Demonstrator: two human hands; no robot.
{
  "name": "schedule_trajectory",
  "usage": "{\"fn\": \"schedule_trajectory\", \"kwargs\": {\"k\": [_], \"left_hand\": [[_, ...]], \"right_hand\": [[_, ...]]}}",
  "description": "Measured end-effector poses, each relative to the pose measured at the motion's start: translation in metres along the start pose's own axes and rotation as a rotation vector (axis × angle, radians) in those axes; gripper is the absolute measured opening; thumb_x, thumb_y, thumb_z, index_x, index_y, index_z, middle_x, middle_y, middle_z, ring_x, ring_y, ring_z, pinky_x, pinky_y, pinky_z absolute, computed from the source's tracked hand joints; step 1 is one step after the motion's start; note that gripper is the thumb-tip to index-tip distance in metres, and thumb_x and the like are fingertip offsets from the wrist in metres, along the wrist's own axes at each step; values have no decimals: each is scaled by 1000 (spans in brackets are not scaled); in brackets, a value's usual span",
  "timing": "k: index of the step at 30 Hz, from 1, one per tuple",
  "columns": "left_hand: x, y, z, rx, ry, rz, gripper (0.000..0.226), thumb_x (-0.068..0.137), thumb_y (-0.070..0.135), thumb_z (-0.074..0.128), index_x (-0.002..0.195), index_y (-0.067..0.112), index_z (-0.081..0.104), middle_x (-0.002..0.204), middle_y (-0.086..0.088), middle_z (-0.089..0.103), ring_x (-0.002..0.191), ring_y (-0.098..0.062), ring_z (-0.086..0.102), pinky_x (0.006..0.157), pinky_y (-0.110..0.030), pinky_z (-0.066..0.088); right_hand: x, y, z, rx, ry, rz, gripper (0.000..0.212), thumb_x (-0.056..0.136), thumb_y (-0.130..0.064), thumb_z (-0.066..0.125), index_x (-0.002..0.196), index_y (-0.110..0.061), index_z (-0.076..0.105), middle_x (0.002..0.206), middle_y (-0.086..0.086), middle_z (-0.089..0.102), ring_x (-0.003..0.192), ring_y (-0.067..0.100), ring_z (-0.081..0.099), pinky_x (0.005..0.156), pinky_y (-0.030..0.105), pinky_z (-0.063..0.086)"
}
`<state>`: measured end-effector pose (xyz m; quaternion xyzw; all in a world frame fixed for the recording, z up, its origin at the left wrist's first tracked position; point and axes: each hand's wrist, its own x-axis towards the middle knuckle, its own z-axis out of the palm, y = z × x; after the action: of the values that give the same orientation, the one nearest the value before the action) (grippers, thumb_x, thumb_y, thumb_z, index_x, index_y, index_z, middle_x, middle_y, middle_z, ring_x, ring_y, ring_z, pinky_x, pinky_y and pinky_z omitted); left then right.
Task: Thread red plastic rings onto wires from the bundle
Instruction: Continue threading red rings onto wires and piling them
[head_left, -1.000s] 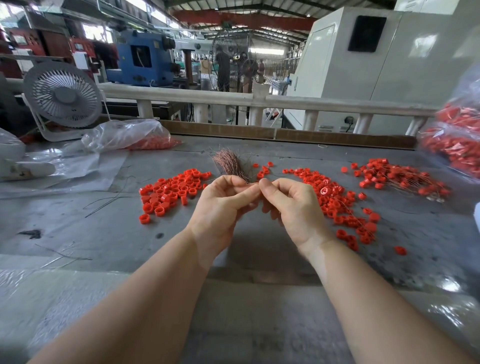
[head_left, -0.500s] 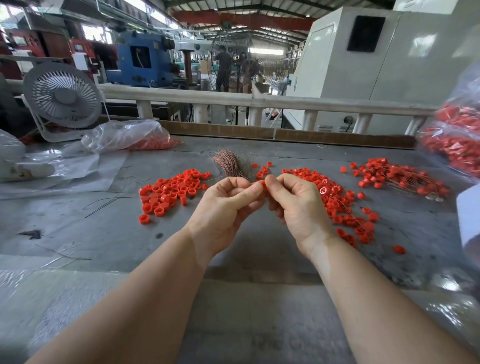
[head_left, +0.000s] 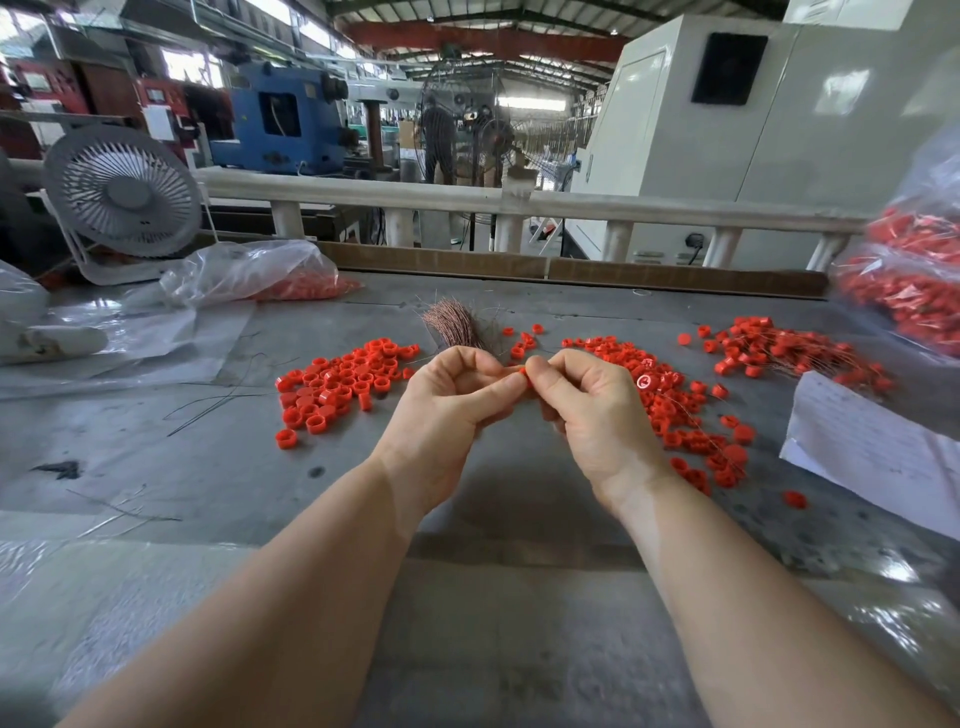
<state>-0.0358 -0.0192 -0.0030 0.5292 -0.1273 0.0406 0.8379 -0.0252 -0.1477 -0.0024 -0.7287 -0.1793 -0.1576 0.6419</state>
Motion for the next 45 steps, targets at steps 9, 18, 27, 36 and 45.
{"fn": "schedule_trajectory", "kwargs": {"k": [9,18,27,36,45], "left_hand": [[0,1,1,-45,42,-90,24,57,12,70,76,12,56,63,2,67,56,-4,60,56,-13,50],[-2,4,3,-16,2,-229,11,82,5,57,87,2,67,68,0,69,62,-3,63,65,-13,52],[-2,-3,3,258,88,-113,12,89,5,56,85,8,67,73,-1,70,73,-8,64,68,-17,54],[-2,-5,11,328,131,-22,20,94,6,50,77,6,61,67,-4,60,54,-3,57,60,-18,54],[-2,-6,10,556,208,51,29,93,6,50,65,8,59,54,-1,51,42,-1,46,49,-17,49]], "right_hand": [[0,0,1,-63,-19,-10,33,91,-20,57,59,-12,54,49,-7,43,50,5,35,53,22,30],[0,5,0,-4,-44,-2,32,91,-15,56,59,-11,56,45,-12,44,47,0,37,48,11,30],[1,6,2,-148,25,48,44,94,-26,51,61,0,60,45,-5,50,46,6,42,52,26,33],[-1,-1,1,-323,156,-21,44,91,-30,55,65,5,60,62,21,59,67,35,54,65,41,43],[-3,-1,3,-360,88,-9,36,88,-31,59,60,-8,61,52,2,54,56,17,47,59,36,40]]}}
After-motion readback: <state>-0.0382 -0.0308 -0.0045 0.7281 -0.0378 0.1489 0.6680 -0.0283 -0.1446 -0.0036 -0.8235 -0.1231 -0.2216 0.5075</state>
